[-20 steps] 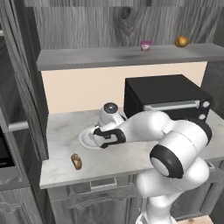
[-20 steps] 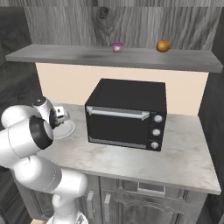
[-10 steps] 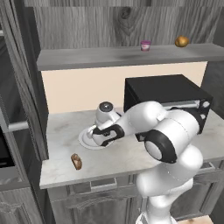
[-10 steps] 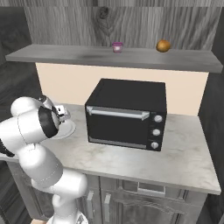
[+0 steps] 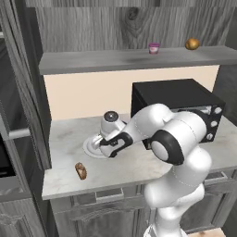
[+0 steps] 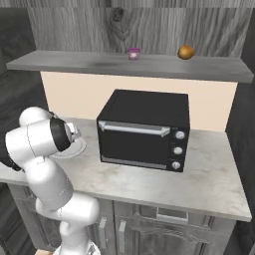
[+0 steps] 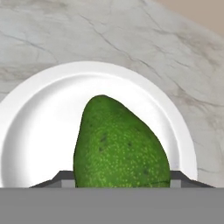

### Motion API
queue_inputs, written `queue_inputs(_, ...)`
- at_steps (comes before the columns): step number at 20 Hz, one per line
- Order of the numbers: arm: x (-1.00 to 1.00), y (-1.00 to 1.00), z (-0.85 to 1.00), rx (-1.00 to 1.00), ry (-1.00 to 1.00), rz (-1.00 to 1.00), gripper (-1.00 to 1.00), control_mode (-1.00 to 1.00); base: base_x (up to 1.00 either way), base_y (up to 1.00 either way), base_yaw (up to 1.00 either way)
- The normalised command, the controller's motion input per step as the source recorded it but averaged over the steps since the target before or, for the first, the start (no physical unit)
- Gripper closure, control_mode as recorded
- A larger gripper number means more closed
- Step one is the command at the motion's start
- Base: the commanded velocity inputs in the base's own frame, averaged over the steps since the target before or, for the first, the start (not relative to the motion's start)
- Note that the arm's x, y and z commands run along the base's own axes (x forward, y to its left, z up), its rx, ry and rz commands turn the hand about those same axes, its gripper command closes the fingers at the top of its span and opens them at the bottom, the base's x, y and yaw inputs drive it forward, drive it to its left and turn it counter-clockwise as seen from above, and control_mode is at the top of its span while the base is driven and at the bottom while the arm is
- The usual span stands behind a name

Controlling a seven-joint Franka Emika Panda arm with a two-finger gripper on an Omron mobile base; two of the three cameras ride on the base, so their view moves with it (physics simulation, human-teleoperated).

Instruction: Pick the avocado and bread from the counter and place them on the plate. Then pick the jam from the cabinet and place it next to the plate. Lastly close the cabinet door.

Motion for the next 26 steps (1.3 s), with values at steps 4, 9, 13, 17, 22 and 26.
queue_inputs(4,0.00,0.00,-0.09,0.00,0.00,0.00,1.00,-1.00,0.00,0.00,0.00)
queue_inputs(9,0.01,0.00,-0.30,0.00,0.00,0.00,-1.00,-1.00,0.00,0.00,0.00)
queue_inputs(13,0.00,0.00,-0.03,0.00,-0.05,0.00,-1.00,-1.00,0.00,0.00,0.00)
queue_inputs(17,0.00,0.00,0.04,0.00,-0.10,0.01,-1.00,-1.00,0.00,0.00,0.00)
queue_inputs(22,-0.04,0.04,0.35,0.00,-0.15,0.00,-1.00,-1.00,0.00,0.00,0.00)
queue_inputs(26,-0.33,0.06,0.39,0.00,-0.12,0.00,-1.00,-1.00,0.00,0.00,0.00)
